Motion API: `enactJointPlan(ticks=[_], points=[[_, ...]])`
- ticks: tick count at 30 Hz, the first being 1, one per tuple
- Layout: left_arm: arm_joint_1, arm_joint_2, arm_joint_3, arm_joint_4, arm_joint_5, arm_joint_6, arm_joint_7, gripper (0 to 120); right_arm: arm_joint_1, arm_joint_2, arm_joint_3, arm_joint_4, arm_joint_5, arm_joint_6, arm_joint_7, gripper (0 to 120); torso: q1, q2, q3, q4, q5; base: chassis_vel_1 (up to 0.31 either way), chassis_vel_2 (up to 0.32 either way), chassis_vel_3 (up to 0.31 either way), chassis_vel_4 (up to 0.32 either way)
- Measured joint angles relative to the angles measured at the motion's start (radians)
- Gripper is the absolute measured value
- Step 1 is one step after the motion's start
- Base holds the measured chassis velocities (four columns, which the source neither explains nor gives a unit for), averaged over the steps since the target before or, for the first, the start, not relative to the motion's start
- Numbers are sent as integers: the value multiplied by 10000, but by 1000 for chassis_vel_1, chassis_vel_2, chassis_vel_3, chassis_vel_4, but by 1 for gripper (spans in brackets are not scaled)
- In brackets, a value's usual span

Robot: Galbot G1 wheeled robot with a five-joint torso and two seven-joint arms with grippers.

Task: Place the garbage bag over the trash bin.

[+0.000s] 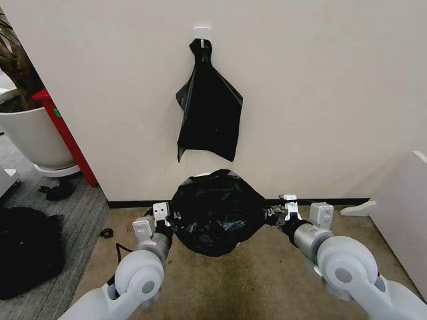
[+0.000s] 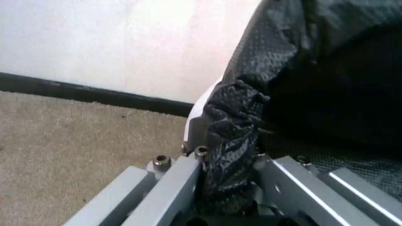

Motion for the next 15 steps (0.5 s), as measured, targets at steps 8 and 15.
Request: enactJointPlan(ticks=[8,15], points=[[262,38,-223,-83,7,0,203,0,18,-131,-6,-1223,-932,281,-2345,0,0,0,0,1,0,0,0,0,0],[364,32,-252,-127,15,-11,281,0,25,-171,-105,-1856,-1608,902,-4503,0,0,0,0,1,-1,0,0,0,0]])
